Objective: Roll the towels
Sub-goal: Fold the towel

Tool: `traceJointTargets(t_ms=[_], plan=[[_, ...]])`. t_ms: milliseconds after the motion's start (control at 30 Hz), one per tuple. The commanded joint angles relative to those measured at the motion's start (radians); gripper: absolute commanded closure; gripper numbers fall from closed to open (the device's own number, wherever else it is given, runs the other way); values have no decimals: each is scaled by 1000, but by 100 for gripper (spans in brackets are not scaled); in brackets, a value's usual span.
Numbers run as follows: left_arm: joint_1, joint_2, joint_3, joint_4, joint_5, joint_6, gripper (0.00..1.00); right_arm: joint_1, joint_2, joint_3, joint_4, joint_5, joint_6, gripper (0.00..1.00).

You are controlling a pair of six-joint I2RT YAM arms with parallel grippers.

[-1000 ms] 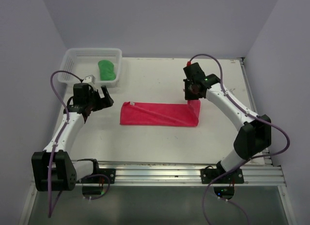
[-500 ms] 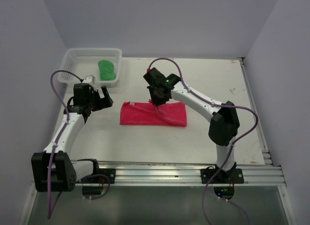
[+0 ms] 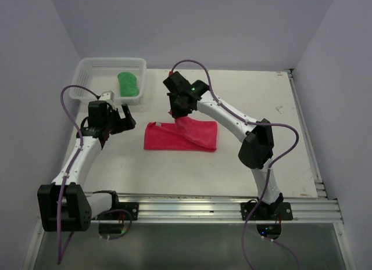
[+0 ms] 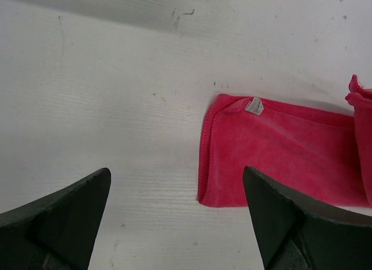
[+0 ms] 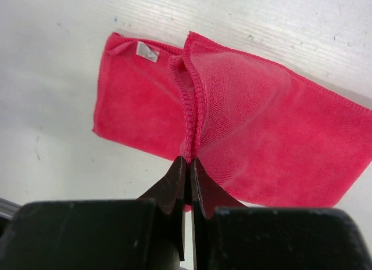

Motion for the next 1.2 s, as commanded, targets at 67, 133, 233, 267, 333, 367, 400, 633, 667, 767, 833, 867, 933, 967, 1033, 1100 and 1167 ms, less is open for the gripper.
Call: traceJointTargets(t_ms=[67,133,233,267,333,367,400,633,667,767,833,867,933,967,1033,1100,1167], plan=[[-4,-23,-1,36,15,9,0,19,18,89,-14,-44,51,100],[-4,-24,-1,36,15,9,0,30,13,78,-2,-39,72,100],[-4,-30,-4,36,16,9,0,36,-1,30,64,-64,106,100],[-4,-30,-4,38,16,9,0,37,2,26,80,-79,112,100],[-4,-30,-4,36,21,9,0,40,19,35,86,-91,128,100],[-4,-30,-4,36,22,7,0,44,24,47,86,-93,132,100],[-4,-31,-6,36,22,7,0,45,29,55,87,-93,137,100],[-4,-45,-7,38,32,9,0,51,32,64,121,-96,163,100],[-4,-45,-9,39,33,9,0,53,45,70,123,-99,163,100],[-6,-45,-10,39,35,9,0,53,61,72,133,-110,181,100],[-7,-43,-10,39,32,9,0,56,72,69,146,-113,194,100],[-7,-45,-9,38,33,7,0,57,76,75,153,-111,198,100],[-7,-47,-7,38,32,9,0,60,85,69,166,-117,217,100],[-7,-48,-9,36,32,9,0,62,88,70,179,-124,221,100],[-7,-50,-7,38,32,9,0,68,102,75,190,-134,227,100],[-7,-53,-9,38,33,7,0,71,116,75,216,-147,230,100],[-7,-57,-10,38,35,7,0,73,127,69,245,-153,238,100]])
